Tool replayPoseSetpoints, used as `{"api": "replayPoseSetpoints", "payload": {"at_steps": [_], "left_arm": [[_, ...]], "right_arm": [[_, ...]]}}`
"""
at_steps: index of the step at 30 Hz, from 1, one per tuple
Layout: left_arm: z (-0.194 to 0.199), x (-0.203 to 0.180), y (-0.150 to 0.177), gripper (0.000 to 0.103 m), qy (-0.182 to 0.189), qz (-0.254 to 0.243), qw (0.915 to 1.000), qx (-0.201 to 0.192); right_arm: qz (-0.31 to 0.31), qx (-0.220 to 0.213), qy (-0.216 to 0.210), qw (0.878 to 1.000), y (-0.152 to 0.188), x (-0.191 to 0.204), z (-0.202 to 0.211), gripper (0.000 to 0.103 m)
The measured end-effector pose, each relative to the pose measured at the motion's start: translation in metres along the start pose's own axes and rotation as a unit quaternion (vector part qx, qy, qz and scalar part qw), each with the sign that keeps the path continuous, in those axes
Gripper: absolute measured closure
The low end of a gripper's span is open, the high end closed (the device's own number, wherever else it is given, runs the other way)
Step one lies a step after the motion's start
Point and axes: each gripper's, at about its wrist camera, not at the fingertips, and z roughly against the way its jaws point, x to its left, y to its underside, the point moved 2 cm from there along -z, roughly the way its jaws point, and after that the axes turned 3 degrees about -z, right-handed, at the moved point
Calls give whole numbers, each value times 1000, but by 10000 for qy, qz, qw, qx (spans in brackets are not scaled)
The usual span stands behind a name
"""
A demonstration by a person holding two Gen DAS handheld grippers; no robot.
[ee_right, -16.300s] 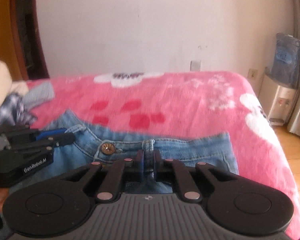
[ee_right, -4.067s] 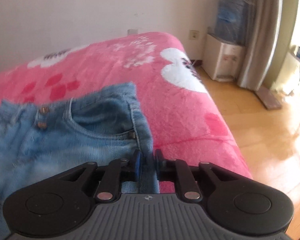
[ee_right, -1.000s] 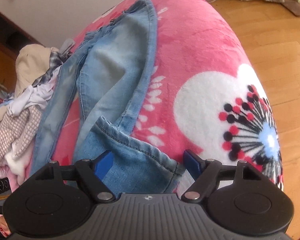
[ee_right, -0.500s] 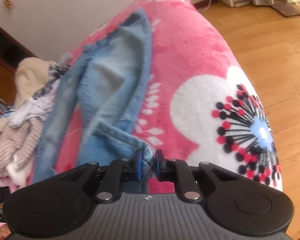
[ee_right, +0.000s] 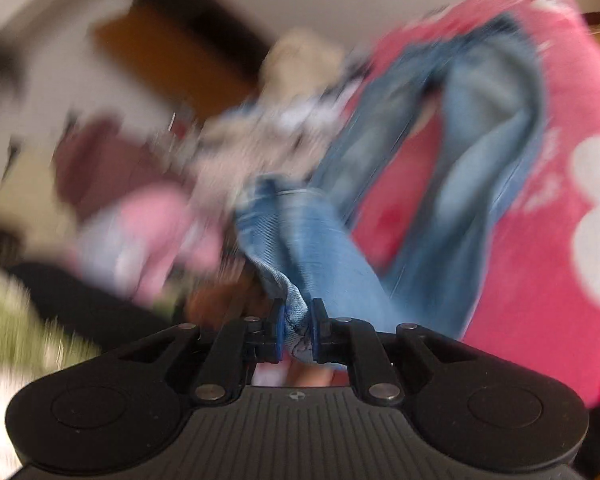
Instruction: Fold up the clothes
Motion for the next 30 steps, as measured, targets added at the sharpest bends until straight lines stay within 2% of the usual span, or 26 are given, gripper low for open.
{"api": "replayPoseSetpoints", "payload": {"at_steps": [2,4,9,12,15,17,19,21,23,26,30], "left_arm": [[3,0,1,63,27,-18,10000,0],[4,0,2,63,13,-60,10000,14],[13,-4,9,63,10,-190,9998,54],[6,-6,3,63,46,-221,9997,70],[3,-11,1,63,116,-242,9996,87],[0,-16,0,63,193,-292,9993,106],[-2,-23,0,63,296,-384,9988,114],[-6,-31,1,63,403,-485,9979,171],[-10,-40,3,63,509,-586,9967,233],[-18,-52,9,63,646,-765,9940,433],[-27,-57,16,64,607,-790,9933,583]], "right_arm": [[151,560,61,9983,23,13,-7,89],[161,1120,324,9930,44,16,-20,88],[117,1337,534,9895,41,14,-30,78],[91,1466,660,9869,39,12,-35,62],[63,1591,787,9841,37,11,-41,60],[-204,1104,950,9891,16,-2,-36,60],[-662,584,1165,9893,-2,-26,-30,60],[-1205,41,1394,9829,-22,-56,-29,60],[-1652,-317,1591,9728,-35,-85,-34,60],[-1989,-532,1848,9610,-45,-123,-54,61],[-2147,-436,2067,9536,-38,-150,-83,65]]}}
